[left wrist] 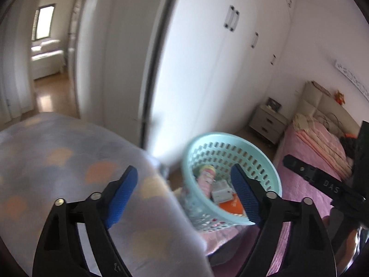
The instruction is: Collect trash
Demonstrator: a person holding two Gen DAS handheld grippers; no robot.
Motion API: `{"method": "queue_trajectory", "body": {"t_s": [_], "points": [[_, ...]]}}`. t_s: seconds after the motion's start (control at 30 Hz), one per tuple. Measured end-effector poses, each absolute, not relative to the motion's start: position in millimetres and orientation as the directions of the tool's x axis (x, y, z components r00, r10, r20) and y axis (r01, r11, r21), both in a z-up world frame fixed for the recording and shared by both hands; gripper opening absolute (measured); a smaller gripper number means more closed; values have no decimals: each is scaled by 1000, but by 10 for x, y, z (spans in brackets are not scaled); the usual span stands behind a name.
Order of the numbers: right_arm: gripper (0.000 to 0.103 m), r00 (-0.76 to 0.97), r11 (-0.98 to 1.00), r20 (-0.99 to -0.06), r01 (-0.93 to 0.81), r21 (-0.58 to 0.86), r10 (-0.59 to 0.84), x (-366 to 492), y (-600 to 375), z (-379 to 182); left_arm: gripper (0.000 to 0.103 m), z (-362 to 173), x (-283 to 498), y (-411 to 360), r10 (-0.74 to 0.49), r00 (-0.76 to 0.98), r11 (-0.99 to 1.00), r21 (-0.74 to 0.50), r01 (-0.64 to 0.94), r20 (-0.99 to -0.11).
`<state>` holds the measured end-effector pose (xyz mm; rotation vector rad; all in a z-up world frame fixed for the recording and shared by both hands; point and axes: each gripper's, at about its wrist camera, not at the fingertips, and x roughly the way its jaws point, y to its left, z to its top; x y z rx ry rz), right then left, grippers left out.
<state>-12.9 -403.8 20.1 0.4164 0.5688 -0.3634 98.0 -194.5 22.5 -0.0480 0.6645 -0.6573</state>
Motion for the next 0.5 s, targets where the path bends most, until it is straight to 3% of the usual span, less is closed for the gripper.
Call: {"method": "queue_trajectory", "body": {"t_s": [0.13,0.27,0.5], "points": [[52,822,889,-510,407,212,-255,-287,-3711,241,84,216,863,-1619,-574,600,806,-255,534,-558],[65,844,905,-465,386,178,-269,-394,-3452,234,84,152,704,-1287,-433,735,894,-143,424,-522],[70,871,912,-372,391,125,-322,-535,-3120,285,86,72,544,-1045,-295,849,946,-12,323,-438]]}}
